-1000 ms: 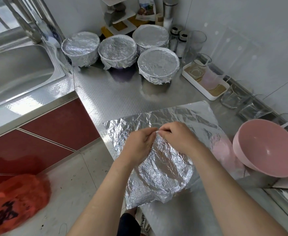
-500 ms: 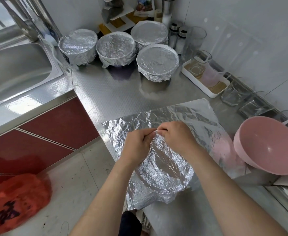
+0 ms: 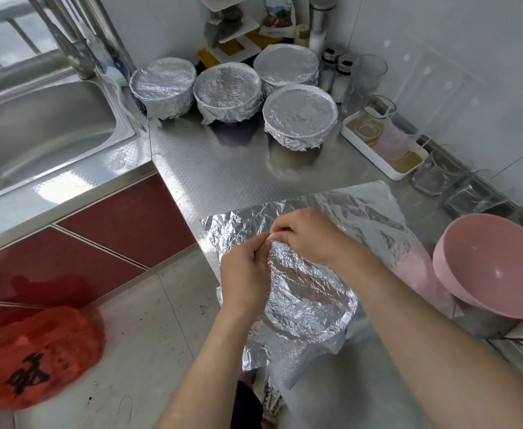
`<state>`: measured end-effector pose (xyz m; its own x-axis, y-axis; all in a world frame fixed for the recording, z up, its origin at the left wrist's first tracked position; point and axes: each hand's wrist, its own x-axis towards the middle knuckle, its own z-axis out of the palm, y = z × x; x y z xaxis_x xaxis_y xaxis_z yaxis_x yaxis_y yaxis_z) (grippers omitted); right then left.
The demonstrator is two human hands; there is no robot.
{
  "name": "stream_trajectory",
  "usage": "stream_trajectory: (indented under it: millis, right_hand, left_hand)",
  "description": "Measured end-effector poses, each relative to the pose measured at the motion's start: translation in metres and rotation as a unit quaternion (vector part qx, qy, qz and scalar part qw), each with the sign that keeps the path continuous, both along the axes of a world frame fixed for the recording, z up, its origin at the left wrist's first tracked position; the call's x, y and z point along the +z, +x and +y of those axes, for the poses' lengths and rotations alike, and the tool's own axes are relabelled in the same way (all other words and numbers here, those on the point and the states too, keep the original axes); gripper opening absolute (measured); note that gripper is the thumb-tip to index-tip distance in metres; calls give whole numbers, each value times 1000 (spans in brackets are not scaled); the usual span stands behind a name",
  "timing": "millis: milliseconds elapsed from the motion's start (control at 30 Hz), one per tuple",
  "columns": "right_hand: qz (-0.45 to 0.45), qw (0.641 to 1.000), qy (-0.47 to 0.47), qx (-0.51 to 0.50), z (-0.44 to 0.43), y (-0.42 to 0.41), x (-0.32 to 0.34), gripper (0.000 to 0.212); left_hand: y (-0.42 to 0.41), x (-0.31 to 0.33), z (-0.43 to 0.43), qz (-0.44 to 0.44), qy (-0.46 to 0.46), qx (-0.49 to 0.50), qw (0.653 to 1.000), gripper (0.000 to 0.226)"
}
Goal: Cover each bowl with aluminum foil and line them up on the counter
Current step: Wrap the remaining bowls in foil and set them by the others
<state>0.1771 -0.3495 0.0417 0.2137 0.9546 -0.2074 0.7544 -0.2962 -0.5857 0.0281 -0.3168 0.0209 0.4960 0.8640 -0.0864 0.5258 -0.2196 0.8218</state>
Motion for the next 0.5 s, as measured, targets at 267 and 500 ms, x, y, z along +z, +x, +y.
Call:
stream_trajectory:
  millis: [267, 500]
  right_hand:
    - [-15, 999, 32, -18, -7, -17, -9, 26]
    - [5, 979, 64, -194, -43, -7, -11, 26]
  left_hand:
    - [-14, -3, -17, 12, -14, 71, 997, 27]
    - [-7, 3, -6, 43, 18, 53, 998, 29]
